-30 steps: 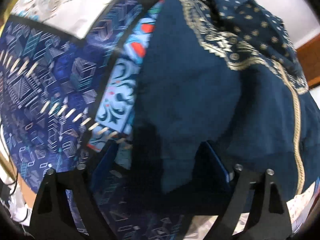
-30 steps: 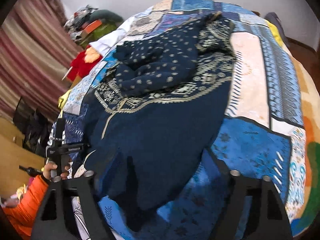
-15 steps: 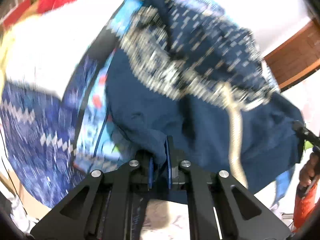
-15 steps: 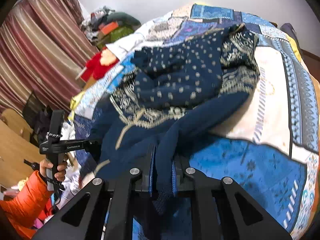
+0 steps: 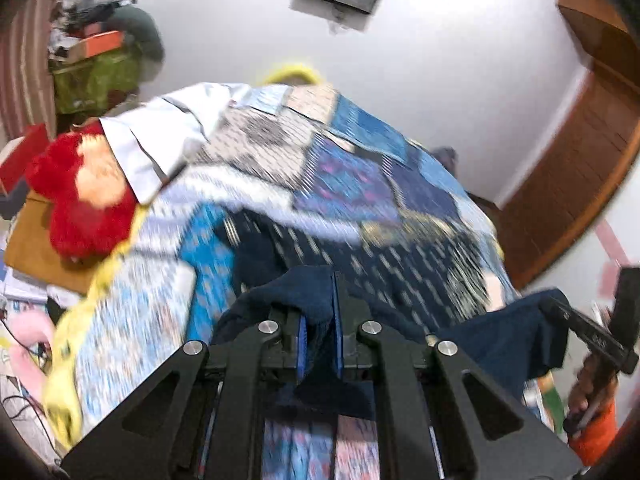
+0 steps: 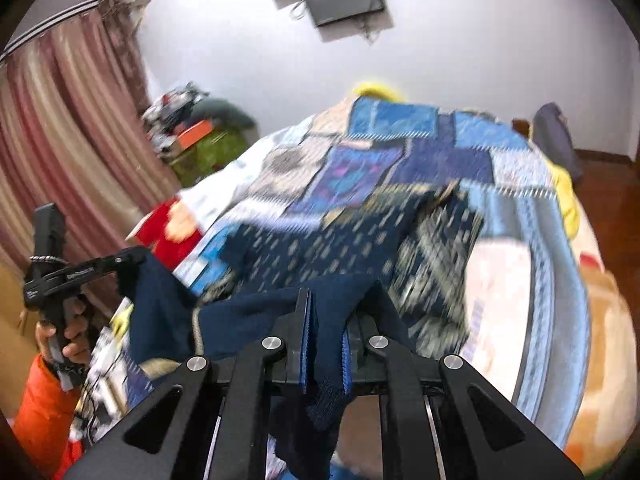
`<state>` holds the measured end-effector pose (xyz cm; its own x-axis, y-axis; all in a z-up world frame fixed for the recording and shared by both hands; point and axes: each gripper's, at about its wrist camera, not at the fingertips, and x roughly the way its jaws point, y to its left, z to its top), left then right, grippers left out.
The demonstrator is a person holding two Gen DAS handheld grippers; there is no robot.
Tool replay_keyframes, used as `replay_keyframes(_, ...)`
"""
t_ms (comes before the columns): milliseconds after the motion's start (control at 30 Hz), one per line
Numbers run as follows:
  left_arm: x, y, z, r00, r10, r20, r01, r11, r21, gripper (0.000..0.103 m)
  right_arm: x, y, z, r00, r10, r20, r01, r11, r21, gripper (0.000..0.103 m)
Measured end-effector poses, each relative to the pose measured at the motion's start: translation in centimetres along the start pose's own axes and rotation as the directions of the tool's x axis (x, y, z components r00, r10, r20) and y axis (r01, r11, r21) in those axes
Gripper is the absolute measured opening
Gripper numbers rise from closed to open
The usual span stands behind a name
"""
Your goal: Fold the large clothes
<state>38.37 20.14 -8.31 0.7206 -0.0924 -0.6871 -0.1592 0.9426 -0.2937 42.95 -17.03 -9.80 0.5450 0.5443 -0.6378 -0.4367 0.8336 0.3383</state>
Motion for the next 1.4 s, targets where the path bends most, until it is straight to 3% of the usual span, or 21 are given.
replay_keyframes(100,4.5,1.8,2.3,0.992,0.129,-0.003,-0.129,0.991,-0.026,0.010,4.0,-2.4,3.0,0.998,-0.068,0.003,0.068,0.997,0.028,0.009)
replay_keyframes(200,10.0,3.5,2.4,0.983,0.161,-0.085,-0.166,0.984,-0.056,0.010,8.7,-4.9,4.1,0.989,-0.140,-0.048,0.141,0.989,0.036,0.009)
replay_keyframes(367,17.8,5.4,-0.2,0.943,0.253,-0.215,-0.265,0.964,-0.027,0.012,16.4,-9.2,2.8,0.965,-0.184,-0.189,0.193,0.981,0.030,0.010)
replay_keyframes(467,20.0,6.0,-1.4,0.932,0.274,-0.238,-0.284,0.959,-0.007,0.017,17.0,-10.3,2.5,0.973,-0.140,-0.183,0.144,0.989,0.010,0.010)
replay_keyframes(633,20.0,6.0,-1.4,0.924,0.302,-0.235,-0.295,0.953,0.067,0.023,15.7,-11.3,2.8,0.973,-0.092,-0.212,0.087,0.996,-0.032,0.010)
replay_keyframes(700,19.9,5.6,-1.6,0.908,0.353,-0.226,-0.328,0.934,0.142,0.030,14.9,-11.4,2.7,0.972,-0.098,-0.213,0.092,0.995,-0.035,0.010)
replay_keyframes(733,20.1,5.4,-1.7,0.899,0.378,-0.222,-0.343,0.921,0.182,0.032,14.3,-11.6,2.8,0.967,-0.148,-0.206,0.141,0.989,-0.048,0.010)
replay_keyframes(800,20.1,4.9,-1.8,0.880,0.421,-0.222,-0.370,0.898,0.236,0.033,12.9,-12.0,2.6,0.915,-0.376,-0.146,0.361,0.925,-0.121,0.010)
replay_keyframes(833,19.9,4.5,-1.7,0.876,0.428,-0.222,-0.372,0.893,0.253,0.033,12.1,-12.7,2.4,0.861,-0.495,-0.118,0.479,0.867,-0.138,0.010)
replay_keyframes(867,19.6,4.2,-1.5,0.873,0.436,-0.219,-0.376,0.887,0.268,0.034,11.3,-13.8,2.3,0.844,-0.520,-0.128,0.507,0.853,-0.123,0.010)
replay_keyframes(900,19.1,3.8,-1.2,0.872,0.441,-0.215,-0.378,0.883,0.280,0.035,10.7,-14.5,2.2,0.854,-0.497,-0.151,0.488,0.867,-0.099,0.010)
replay_keyframes(933,18.1,3.5,-0.9,0.878,0.433,-0.204,-0.370,0.884,0.284,0.039,9.5,-15.4,1.9,0.880,-0.436,-0.185,0.436,0.899,-0.048,0.010)
replay_keyframes(1033,14.8,2.7,0.2,0.893,0.429,-0.136,-0.382,0.883,0.273,0.082,6.9,-15.2,1.4,0.914,-0.358,-0.192,0.359,0.933,-0.033,0.010)
replay_keyframes(1067,13.4,2.4,0.6,0.899,0.430,-0.089,-0.394,0.879,0.267,0.087,6.1,-14.4,1.3,0.919,-0.352,-0.179,0.347,0.936,-0.059,0.010)
replay_keyframes(1200,9.7,1.9,1.2,0.921,0.386,-0.052,-0.364,0.900,0.238,0.090,4.6,-10.7,0.7,0.945,-0.291,-0.148,0.273,0.953,-0.131,0.010)
replay_keyframes(1333,8.3,1.0,-0.5,0.948,0.306,-0.091,-0.279,0.931,0.235,0.091,5.7,-7.3,-0.2,0.970,-0.177,-0.169,0.154,0.978,-0.138,0.010)
replay_keyframes(1400,8.8,0.2,-1.9,0.951,0.290,-0.110,-0.254,0.931,0.261,0.091,6.8,-5.6,-1.0,0.974,-0.127,-0.187,0.101,0.985,-0.143,0.010)
